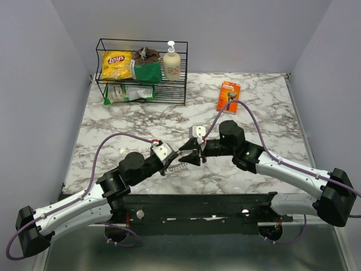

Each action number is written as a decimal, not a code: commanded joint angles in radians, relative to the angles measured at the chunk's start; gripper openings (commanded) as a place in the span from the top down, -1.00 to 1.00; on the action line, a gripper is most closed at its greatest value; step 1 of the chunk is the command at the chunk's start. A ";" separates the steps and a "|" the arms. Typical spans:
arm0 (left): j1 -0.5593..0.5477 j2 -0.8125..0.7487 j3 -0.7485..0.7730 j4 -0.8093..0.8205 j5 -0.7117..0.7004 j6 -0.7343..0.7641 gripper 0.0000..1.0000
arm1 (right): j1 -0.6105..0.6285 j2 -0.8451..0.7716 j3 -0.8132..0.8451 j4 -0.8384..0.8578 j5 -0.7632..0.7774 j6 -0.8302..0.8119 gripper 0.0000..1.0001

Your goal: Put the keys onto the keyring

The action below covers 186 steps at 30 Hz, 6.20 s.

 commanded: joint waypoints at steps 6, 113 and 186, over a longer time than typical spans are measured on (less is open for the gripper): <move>-0.002 -0.017 0.003 0.051 0.016 -0.006 1.00 | -0.001 -0.010 0.008 0.001 0.022 0.000 -0.02; -0.002 -0.013 0.019 0.034 0.032 -0.004 1.00 | 0.008 0.014 -0.005 -0.036 0.016 0.037 0.03; 0.033 0.285 0.679 -0.784 0.599 0.218 -0.33 | 0.009 -0.187 -0.026 -0.226 -0.053 -0.080 0.99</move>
